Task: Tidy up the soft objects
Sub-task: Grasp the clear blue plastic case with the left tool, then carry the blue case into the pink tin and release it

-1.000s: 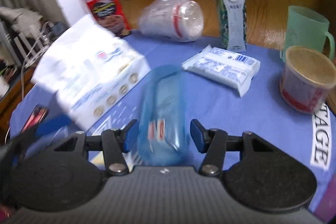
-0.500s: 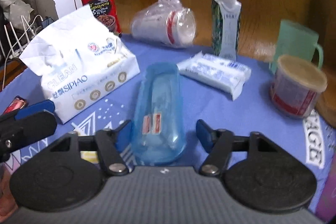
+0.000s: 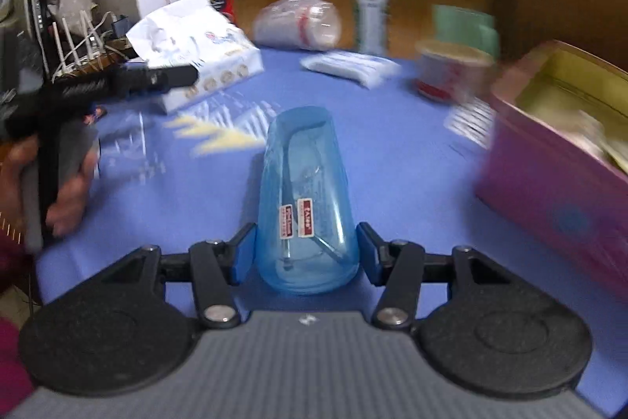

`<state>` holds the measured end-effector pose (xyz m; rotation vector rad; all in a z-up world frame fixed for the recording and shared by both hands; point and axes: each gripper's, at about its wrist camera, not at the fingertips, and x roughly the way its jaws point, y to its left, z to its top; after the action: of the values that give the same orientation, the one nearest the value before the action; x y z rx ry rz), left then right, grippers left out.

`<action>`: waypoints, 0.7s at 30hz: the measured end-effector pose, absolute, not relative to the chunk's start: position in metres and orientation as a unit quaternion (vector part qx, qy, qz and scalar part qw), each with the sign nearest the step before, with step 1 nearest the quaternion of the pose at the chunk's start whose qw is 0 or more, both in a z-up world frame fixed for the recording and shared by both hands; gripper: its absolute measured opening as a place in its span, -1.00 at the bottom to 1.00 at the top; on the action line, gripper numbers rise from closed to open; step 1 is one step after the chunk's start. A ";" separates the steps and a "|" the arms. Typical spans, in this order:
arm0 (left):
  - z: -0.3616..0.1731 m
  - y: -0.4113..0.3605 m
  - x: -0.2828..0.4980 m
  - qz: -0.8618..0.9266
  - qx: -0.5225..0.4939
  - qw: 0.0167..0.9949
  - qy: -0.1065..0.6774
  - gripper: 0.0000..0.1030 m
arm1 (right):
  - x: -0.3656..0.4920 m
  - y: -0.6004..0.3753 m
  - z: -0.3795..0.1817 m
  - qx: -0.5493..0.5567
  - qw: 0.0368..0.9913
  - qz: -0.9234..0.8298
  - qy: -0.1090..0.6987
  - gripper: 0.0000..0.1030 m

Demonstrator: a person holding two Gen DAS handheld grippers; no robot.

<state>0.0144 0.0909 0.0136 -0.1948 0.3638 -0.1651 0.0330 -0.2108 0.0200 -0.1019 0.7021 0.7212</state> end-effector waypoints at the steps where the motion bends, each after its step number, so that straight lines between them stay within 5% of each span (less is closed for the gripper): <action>1: 0.014 0.086 0.015 -0.089 -0.085 0.975 0.185 0.99 | 0.025 -0.225 0.019 -0.048 0.878 0.337 0.338 0.10; 15: 0.015 -0.055 0.044 -0.316 -0.114 0.886 0.319 0.97 | -0.037 -0.315 0.000 -0.027 0.941 0.174 0.291 0.38; 19: 0.009 -0.087 0.045 -0.331 -0.093 0.873 0.345 0.83 | -0.031 -0.313 -0.002 -0.047 0.940 0.188 0.279 0.38; 21: 0.003 -0.098 0.048 -0.333 -0.090 0.867 0.361 0.60 | -0.021 -0.320 -0.004 -0.045 0.939 0.198 0.277 0.39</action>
<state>0.0482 -0.0975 0.0034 -0.1890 0.7551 -0.6963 -0.0211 -0.3204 -0.0038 -0.0923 0.5661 0.4046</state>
